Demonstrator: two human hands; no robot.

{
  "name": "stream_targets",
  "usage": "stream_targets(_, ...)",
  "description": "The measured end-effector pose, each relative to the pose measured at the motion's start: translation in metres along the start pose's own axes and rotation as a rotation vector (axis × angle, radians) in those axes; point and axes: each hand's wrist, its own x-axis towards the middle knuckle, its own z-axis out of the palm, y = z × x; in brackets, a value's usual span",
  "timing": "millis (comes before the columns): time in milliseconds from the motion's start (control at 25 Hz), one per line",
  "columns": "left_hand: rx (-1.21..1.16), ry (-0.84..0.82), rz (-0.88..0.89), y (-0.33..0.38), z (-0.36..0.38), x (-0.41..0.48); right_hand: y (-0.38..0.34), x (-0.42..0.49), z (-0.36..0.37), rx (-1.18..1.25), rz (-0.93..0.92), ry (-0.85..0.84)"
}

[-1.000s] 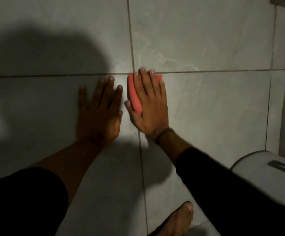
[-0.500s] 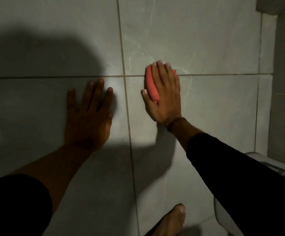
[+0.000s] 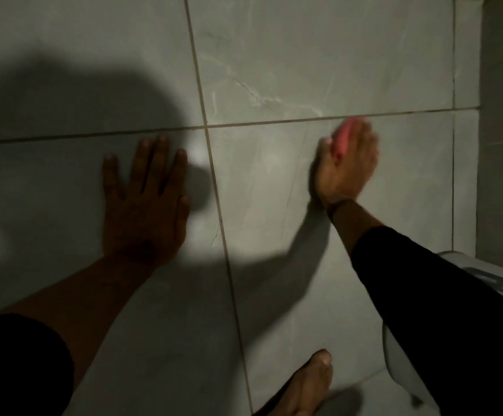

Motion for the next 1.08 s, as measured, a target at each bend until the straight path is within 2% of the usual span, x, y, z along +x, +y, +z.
stream_targets(80, -0.009, -0.013, -0.006, -0.002, 0.0, 0.002, -0.044, -0.044, 0.022, -0.077, -0.369, 0.007)
stream_targets(160, -0.01, -0.015, -0.021, -0.001, 0.0, 0.002, -0.046, -0.131, 0.034, -0.09, -0.681, -0.102)
stream_targets(240, -0.001, -0.027, -0.016, -0.002, -0.002, 0.002, 0.003, -0.202, 0.025, -0.144, -0.784, -0.221)
stream_targets(320, 0.0, -0.024, -0.009, -0.003, -0.001, 0.001, 0.064, -0.205, 0.005, -0.181, -0.686, -0.209)
stream_targets(400, -0.008, -0.014, -0.007, 0.0, -0.001, -0.001, 0.089, -0.15, -0.004, -0.086, -0.326, -0.16)
stream_targets(480, 0.0, -0.006, -0.007, 0.0, 0.002, 0.0, 0.06, -0.084, 0.0, 0.067, 0.018, -0.01)
stream_targets(520, 0.002, -0.012, -0.008, -0.001, 0.002, 0.001, 0.035, -0.075, 0.007, 0.088, 0.026, 0.035)
stream_targets(560, -0.002, -0.021, -0.009, -0.002, 0.002, 0.001, 0.016, -0.088, 0.017, 0.055, -0.093, 0.053)
stream_targets(600, -0.004, -0.026, -0.013, -0.003, 0.001, 0.001, 0.006, -0.12, 0.029, -0.005, -0.29, 0.021)
stream_targets(640, -0.008, -0.032, -0.02, -0.004, -0.001, 0.001, 0.005, -0.168, 0.037, -0.04, -0.503, -0.084)
stream_targets(720, -0.008, -0.045, -0.019, -0.003, -0.005, 0.002, 0.045, -0.254, 0.033, -0.13, -0.755, -0.217)
stream_targets(800, 0.014, -0.046, -0.009, -0.001, -0.006, 0.001, 0.102, -0.27, 0.017, -0.19, -0.821, -0.219)
stream_targets(840, 0.021, -0.044, -0.001, -0.001, -0.005, 0.0, 0.125, -0.254, 0.013, -0.214, -0.792, -0.188)
stream_targets(880, 0.021, -0.041, 0.004, -0.002, -0.005, -0.001, 0.136, -0.228, 0.009, -0.198, -0.677, -0.167)
stream_targets(1000, 0.03, -0.024, 0.012, -0.004, -0.005, -0.001, 0.105, -0.128, 0.007, 0.052, -0.124, -0.063)
stream_targets(1040, 0.025, -0.039, 0.01, -0.003, -0.006, 0.0, 0.086, -0.112, 0.011, 0.091, -0.054, -0.056)
stream_targets(1080, 0.013, -0.06, 0.002, 0.0, -0.009, 0.0, 0.07, -0.111, 0.015, 0.078, -0.075, -0.051)
